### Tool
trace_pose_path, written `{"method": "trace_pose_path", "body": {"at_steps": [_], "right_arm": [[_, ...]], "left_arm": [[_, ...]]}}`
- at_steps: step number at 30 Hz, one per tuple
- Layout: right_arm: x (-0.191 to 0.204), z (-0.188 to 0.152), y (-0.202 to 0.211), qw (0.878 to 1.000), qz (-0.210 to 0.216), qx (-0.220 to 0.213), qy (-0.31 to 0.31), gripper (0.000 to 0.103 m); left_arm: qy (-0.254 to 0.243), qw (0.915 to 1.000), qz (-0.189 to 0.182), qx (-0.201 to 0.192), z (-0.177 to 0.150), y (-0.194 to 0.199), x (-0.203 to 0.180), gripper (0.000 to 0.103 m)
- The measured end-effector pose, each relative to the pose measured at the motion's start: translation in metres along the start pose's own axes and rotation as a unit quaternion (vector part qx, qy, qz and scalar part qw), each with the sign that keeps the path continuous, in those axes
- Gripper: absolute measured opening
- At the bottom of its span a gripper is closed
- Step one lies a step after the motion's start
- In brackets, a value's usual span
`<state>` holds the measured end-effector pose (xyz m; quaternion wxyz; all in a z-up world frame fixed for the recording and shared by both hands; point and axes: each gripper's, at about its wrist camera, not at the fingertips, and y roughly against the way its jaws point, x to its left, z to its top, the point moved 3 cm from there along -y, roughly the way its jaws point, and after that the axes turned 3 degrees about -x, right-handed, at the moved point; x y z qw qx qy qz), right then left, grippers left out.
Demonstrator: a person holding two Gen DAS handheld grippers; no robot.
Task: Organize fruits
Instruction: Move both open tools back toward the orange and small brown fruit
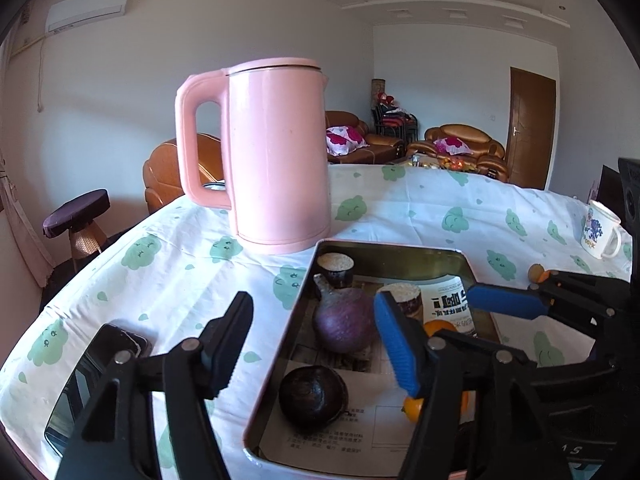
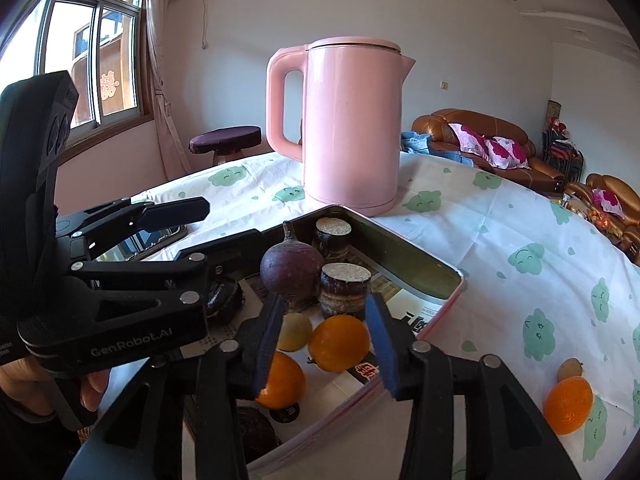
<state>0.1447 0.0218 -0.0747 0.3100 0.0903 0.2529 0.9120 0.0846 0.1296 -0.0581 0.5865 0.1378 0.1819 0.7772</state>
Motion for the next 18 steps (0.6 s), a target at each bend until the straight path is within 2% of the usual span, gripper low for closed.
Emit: {"method": "trace_pose_path", "body": {"at_steps": [1,2,7,11,14,18], "right_arm": [[-0.003,0.001,0.005,1.000,-0.004,-0.004,-0.002,0.062],[-0.007,0.001,0.010,1.000,-0.013,-0.007,-0.003,0.064],[-0.043,-0.003,0.040,0.996,-0.092,-0.005,-0.001,0.065],[-0.095,-0.015,0.061,0.986,-0.163,0.006,-0.024,0.066],[-0.129,-0.028,0.067,0.981,-0.184,0.027,-0.059,0.066],[-0.151,-0.041,0.062,0.976,-0.192,0.057,-0.082,0.066]], "left_arm": [[0.003,1.0000,-0.002,-0.005,0.002,0.003,-0.001,0.075],[0.003,0.9999,-0.005,-0.011,0.004,0.007,-0.003,0.077],[-0.006,0.9990,-0.027,-0.035,0.013,0.021,-0.026,0.090],[-0.029,0.9977,-0.050,-0.036,0.015,0.023,-0.056,0.090],[-0.045,0.9961,-0.071,-0.029,0.015,0.021,-0.081,0.091],[-0.061,0.9933,-0.096,-0.018,0.013,0.016,-0.108,0.091]]}}
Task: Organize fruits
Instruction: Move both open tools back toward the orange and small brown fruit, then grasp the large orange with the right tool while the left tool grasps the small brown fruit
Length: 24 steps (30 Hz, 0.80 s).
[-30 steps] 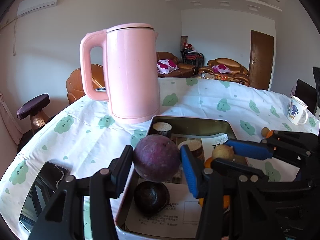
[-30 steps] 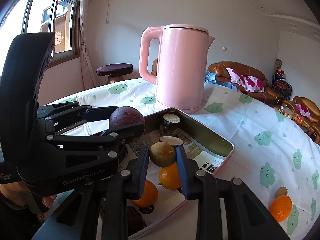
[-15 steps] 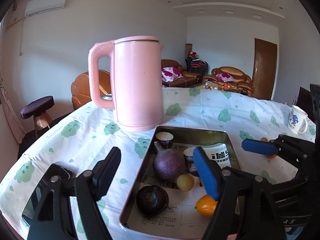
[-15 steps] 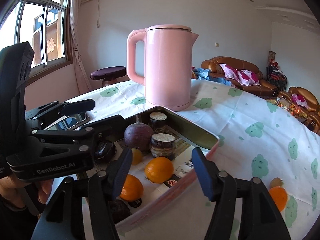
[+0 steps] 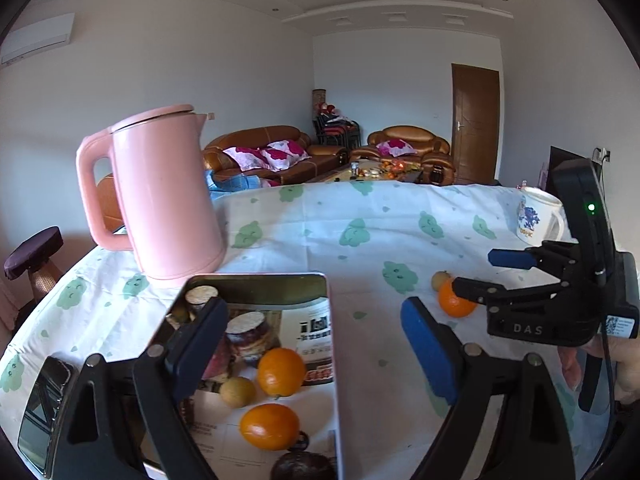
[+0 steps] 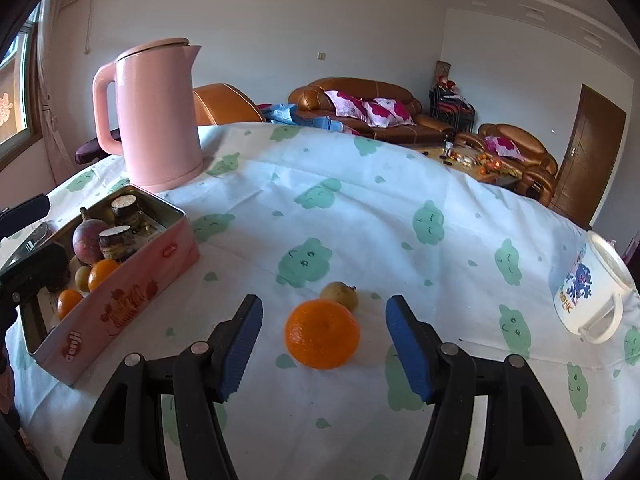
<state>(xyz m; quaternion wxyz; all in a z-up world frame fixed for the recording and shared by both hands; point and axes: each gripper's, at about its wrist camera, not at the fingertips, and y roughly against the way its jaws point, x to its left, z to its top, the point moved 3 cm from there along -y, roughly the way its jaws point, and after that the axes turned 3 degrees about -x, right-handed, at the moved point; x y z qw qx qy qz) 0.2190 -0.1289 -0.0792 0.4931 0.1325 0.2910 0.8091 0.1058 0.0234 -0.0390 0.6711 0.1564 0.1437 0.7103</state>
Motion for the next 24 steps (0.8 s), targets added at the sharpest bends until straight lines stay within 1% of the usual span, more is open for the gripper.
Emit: {"method": "trace_pose_path", "body": {"at_steps": [2,5,11,12,13,14,15,17,20,24], "right_arm": [[-0.003,-0.004,-0.007,1.000,0.006,0.014,-0.007,0.066],[-0.004,-0.006,-0.014,0.999,0.021,0.023,-0.015,0.066],[-0.004,-0.008,-0.029,0.998,0.031,0.051,-0.030,0.066],[-0.005,-0.011,-0.032,0.997,0.027,0.062,-0.031,0.065],[-0.006,-0.013,-0.033,0.997,0.026,0.068,-0.034,0.054],[-0.006,-0.014,-0.034,0.996,0.037,0.069,-0.038,0.050],[-0.008,-0.014,-0.033,0.996,0.041,0.068,-0.042,0.050],[-0.010,-0.015,-0.030,0.997,0.033,0.064,-0.039,0.050],[-0.019,-0.012,-0.020,0.998,0.020,0.041,-0.045,0.050],[-0.051,-0.009,-0.012,0.997,-0.027,0.021,-0.064,0.050]], "left_arm": [[-0.009,0.9999,-0.005,0.004,0.000,-0.004,-0.010,0.091],[-0.018,0.9997,-0.010,0.012,0.002,-0.010,-0.018,0.091],[-0.031,0.9993,-0.013,0.015,0.006,-0.015,-0.029,0.091],[-0.033,0.9992,-0.013,0.016,0.007,-0.016,-0.031,0.091],[-0.035,0.9991,-0.014,0.017,0.007,-0.017,-0.033,0.091],[-0.037,0.9990,-0.016,0.019,0.007,-0.019,-0.035,0.091],[-0.039,0.9989,-0.016,0.022,0.007,-0.022,-0.037,0.091],[-0.040,0.9986,-0.020,0.030,0.008,-0.028,-0.042,0.091],[-0.041,0.9981,-0.025,0.040,0.009,-0.037,-0.051,0.091],[-0.039,0.9968,-0.036,0.060,0.013,-0.051,-0.066,0.091]]}}
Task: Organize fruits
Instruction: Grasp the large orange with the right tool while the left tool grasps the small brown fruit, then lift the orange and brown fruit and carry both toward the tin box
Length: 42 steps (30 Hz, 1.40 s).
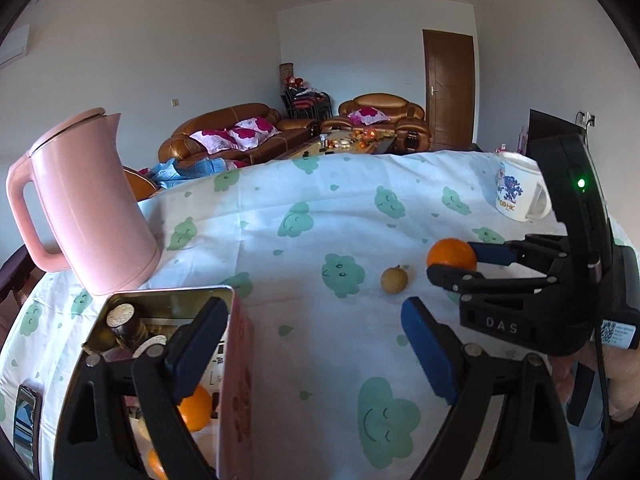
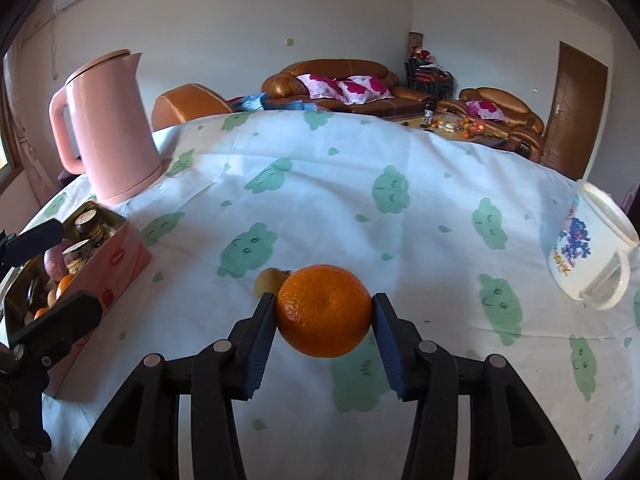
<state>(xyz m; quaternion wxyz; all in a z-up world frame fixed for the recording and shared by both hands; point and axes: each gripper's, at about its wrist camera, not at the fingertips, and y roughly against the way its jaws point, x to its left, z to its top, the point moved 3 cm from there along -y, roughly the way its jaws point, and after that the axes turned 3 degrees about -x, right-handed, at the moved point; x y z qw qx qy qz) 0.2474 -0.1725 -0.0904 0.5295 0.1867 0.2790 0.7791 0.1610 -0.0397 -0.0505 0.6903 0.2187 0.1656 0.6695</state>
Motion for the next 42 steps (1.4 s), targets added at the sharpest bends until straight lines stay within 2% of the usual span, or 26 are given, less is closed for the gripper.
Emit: {"method": "trace_pose_path", "body": {"at_steps": [3,9,11,13,16,20,22,24,30,42], "right_arm": [[-0.025,-0.001,0.000,0.999,-0.036,-0.003,-0.011,0.050],[-0.056,-0.008,0.001,0.998,-0.029,0.004,-0.052,0.050],[-0.061,-0.011,0.002,0.998,-0.012,0.006,-0.069,0.050],[-0.064,-0.012,0.003,0.997,-0.007,0.005,-0.077,0.050],[-0.062,-0.012,0.003,0.997,-0.005,0.004,-0.074,0.050],[-0.059,-0.012,0.004,0.998,-0.006,0.002,-0.067,0.050],[-0.059,-0.012,0.003,0.998,-0.005,0.004,-0.066,0.050],[-0.058,-0.011,0.004,0.998,-0.006,0.003,-0.061,0.050],[-0.051,-0.010,0.008,0.999,-0.007,-0.007,-0.043,0.050],[-0.048,-0.009,0.020,0.999,0.001,-0.036,-0.035,0.050]], "left_arm": [[0.001,0.9998,-0.010,0.015,0.005,-0.015,-0.014,0.090],[-0.010,0.9983,-0.028,0.050,0.008,-0.052,-0.045,0.082],[-0.006,0.9967,-0.043,0.069,0.007,-0.065,-0.050,0.075],[0.001,0.9949,-0.052,0.087,0.006,-0.077,-0.053,0.060],[0.008,0.9922,-0.064,0.107,0.007,-0.092,-0.057,0.050],[0.000,0.9903,-0.072,0.119,0.008,-0.103,-0.064,0.047],[0.000,0.9884,-0.078,0.131,0.005,-0.109,-0.066,0.034],[0.002,0.9864,-0.082,0.142,0.002,-0.113,-0.067,0.029],[0.012,0.9868,-0.092,0.133,0.002,-0.110,-0.063,0.028],[0.010,0.9924,-0.089,0.084,0.009,-0.088,-0.060,0.028]]}}
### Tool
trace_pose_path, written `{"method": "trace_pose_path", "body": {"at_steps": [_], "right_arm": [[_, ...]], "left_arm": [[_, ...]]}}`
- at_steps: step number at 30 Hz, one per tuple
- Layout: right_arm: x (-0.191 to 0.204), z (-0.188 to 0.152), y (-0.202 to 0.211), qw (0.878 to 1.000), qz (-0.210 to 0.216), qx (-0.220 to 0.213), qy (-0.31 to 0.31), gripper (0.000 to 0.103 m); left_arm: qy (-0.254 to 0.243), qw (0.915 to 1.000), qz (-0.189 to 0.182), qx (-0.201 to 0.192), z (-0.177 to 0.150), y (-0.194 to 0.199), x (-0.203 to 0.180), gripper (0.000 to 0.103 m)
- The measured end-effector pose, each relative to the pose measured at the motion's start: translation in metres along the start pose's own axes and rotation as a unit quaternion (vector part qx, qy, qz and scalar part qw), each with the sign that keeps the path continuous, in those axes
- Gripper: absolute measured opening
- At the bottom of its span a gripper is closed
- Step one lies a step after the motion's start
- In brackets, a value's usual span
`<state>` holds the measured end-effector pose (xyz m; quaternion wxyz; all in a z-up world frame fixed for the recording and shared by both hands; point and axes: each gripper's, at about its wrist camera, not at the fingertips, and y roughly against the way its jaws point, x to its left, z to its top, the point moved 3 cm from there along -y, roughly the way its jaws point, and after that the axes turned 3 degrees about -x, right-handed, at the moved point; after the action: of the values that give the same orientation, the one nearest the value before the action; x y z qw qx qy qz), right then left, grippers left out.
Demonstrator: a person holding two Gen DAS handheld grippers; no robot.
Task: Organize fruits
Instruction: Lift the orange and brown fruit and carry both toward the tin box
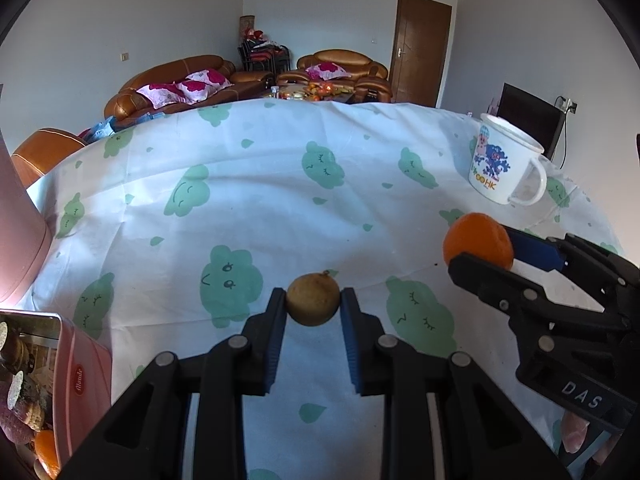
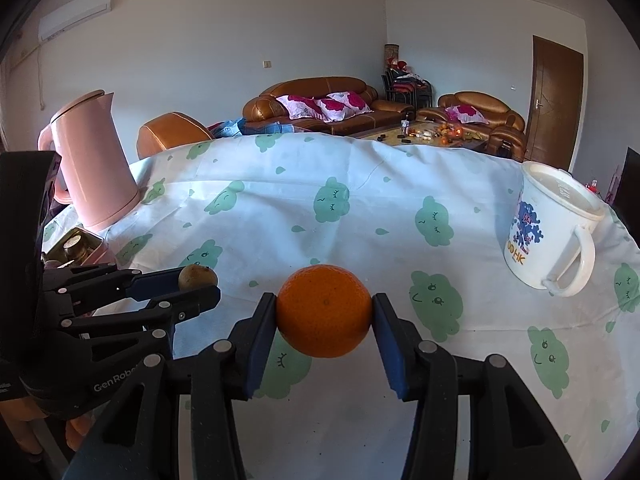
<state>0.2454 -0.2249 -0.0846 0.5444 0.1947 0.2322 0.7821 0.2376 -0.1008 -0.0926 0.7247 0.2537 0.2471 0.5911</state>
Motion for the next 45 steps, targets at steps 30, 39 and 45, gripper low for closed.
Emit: {"method": "trace_pose_path", "body": {"at_steps": [30,39,45], "right_arm": [[0.009,0.002,0.025,0.998,-0.005,-0.066,0.023,0.050],[0.011,0.002,0.031,0.996,-0.009,-0.084,0.029,0.050],[0.013,0.003,0.034,0.995,-0.011,-0.094,0.034,0.050]], "left_arm": [[0.008,0.9960,0.030,-0.083,0.001,0.034,0.005,0.028],[-0.004,0.9937,0.040,-0.104,0.000,0.043,0.000,0.028],[-0.014,0.9918,0.048,-0.117,-0.002,0.049,-0.003,0.028]]}}
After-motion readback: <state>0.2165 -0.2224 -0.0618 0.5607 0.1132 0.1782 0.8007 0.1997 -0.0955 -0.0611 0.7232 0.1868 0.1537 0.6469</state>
